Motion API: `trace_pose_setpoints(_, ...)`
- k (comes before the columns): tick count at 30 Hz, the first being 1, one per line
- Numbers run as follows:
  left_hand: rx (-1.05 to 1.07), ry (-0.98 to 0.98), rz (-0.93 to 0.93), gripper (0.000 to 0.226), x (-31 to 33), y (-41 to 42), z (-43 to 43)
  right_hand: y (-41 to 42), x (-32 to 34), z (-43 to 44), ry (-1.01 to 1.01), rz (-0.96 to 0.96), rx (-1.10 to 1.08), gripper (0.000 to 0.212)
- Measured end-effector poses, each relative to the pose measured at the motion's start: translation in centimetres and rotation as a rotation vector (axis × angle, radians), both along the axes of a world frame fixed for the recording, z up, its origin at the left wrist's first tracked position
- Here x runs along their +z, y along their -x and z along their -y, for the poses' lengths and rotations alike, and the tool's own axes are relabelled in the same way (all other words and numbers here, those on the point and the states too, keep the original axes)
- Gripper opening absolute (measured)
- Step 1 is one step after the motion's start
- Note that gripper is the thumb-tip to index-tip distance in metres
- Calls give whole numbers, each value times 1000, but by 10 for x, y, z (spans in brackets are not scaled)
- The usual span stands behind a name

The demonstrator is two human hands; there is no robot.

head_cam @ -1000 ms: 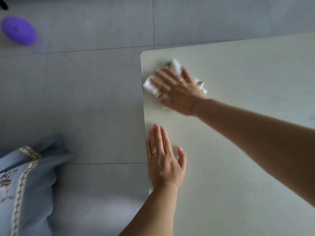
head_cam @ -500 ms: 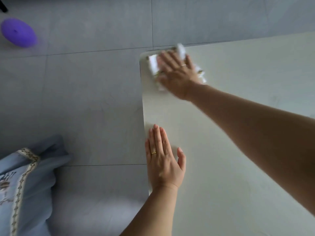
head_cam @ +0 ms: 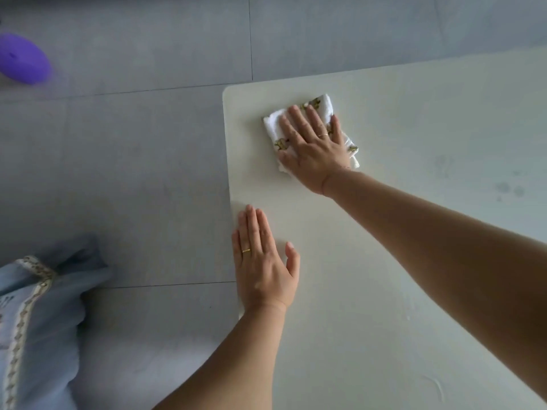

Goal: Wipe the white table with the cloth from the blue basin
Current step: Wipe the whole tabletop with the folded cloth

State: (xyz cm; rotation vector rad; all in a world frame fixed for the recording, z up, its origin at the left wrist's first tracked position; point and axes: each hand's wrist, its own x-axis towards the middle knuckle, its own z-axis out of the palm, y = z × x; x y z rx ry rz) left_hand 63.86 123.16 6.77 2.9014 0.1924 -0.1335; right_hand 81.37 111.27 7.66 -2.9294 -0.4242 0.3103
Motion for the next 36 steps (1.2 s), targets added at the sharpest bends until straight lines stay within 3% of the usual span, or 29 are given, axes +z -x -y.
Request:
trace_pose_setpoints(3, -6, -15, 8, 71, 0, 0, -1, 4, -3, 73, -3, 43, -57, 61)
trace_pose_setpoints(6, -5, -26, 9, 71, -1, 0, 0, 13, -3, 149, 13, -12, -415, 62)
trace_pose_setpoints(9, -3, -39, 4, 72, -1, 1, 0, 27, -2, 127, 13, -33, -673, 62)
trace_pose_setpoints(11, -6, -42, 11, 72, -1, 1, 0, 50, -6, 71, -41, -15, -596, 62)
trace_pose_setpoints(13, -9, -44, 10, 72, -2, 2, -1, 89, -9, 17, -46, 15, -306, 63)
trace_pose_setpoints(16, -25, -53, 15, 73, -4, 3, -2, 116, -5, 27, -10, 21, 18, 61)
trace_pose_setpoints(18, -23, -69, 16, 72, -5, 3, -2, 113, -5, 75, 2, 37, -18, 60)
trace_pose_setpoints(21, -13, -81, -2, 72, -6, 3, -1, 112, -4, 150, 21, -14, -358, 61)
trace_pose_setpoints(25, 8, -91, -53, 69, -3, 1, 4, 125, -1, 124, -6, -52, -702, 61)
trace_pose_setpoints(27, 85, -70, -40, 68, 5, 13, 13, 153, -5, 78, -42, -10, -556, 61)
trace_pose_setpoints(29, 146, -14, 20, 65, 13, 45, 31, 191, -6, 49, -27, 2, -265, 62)
trace_pose_setpoints(32, -3, 69, 7, 65, 15, 121, 64, 202, -3, 82, 13, 4, 4, 61)
trace_pose_setpoints(34, -79, 73, -45, 65, 10, 157, 75, 195, -2, 126, 26, -6, -68, 60)
trace_pose_setpoints(36, -73, 48, -86, 66, 4, 170, 76, 191, -2, 167, 9, -58, -277, 59)
